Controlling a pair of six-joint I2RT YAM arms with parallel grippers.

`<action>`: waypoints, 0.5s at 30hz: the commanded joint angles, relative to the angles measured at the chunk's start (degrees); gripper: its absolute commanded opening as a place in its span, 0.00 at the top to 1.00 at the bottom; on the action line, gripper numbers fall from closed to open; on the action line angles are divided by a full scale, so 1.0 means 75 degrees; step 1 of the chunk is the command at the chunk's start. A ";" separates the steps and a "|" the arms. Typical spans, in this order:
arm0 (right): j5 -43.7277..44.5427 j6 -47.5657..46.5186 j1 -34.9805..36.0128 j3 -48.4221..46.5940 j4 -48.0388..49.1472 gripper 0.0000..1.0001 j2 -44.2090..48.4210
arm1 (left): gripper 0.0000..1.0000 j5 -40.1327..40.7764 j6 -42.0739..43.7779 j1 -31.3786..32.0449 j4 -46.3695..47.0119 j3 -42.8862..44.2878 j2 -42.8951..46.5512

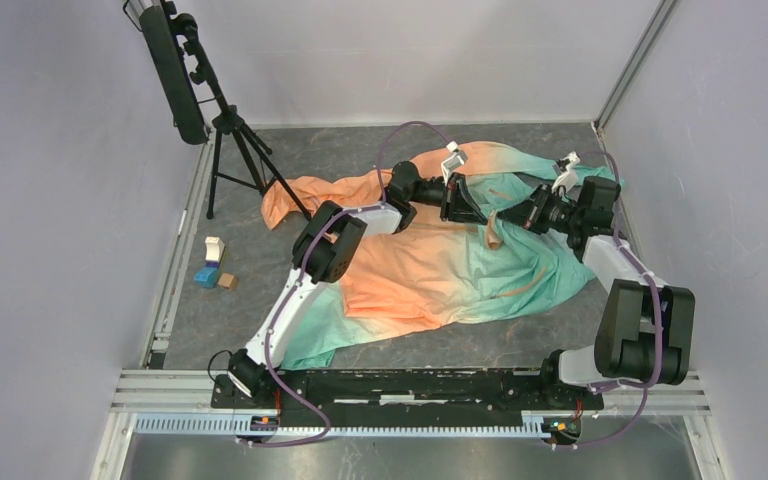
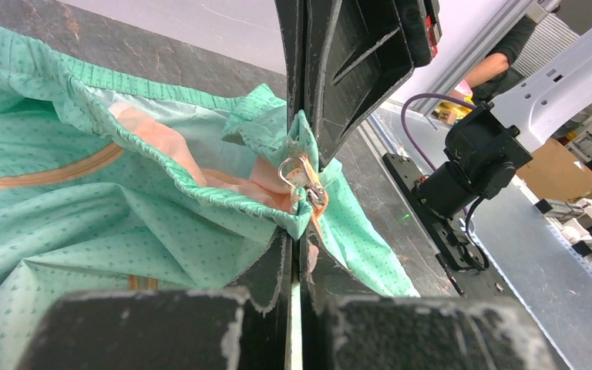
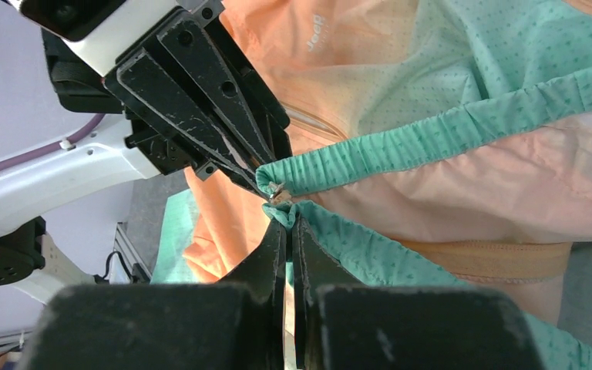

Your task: Zip up the jacket

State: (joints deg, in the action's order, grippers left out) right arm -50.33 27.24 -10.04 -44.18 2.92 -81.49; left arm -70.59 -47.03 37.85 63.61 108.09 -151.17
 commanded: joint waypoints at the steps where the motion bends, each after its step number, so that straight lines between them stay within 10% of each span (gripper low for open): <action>1: -0.0438 0.0750 -0.0214 0.0145 0.1557 1.00 0.0430 | 0.98 -0.0107 0.0594 0.0075 -0.0162 -0.0223 0.0575; 8: -0.0393 -0.0392 -0.0268 0.0405 0.1321 1.00 0.0457 | 0.96 0.0184 0.0817 0.0063 -0.0565 -0.0352 0.0810; 15: -0.0214 -0.1586 -0.0232 0.0898 0.2140 1.00 0.0576 | 0.58 0.1062 0.1116 0.0023 -0.1379 -0.0742 0.1317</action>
State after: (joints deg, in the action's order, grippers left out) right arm -52.21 21.17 -11.79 -39.46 10.90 -79.37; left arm -66.43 -42.33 38.00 56.40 103.77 -146.89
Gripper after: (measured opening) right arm 0.019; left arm 0.342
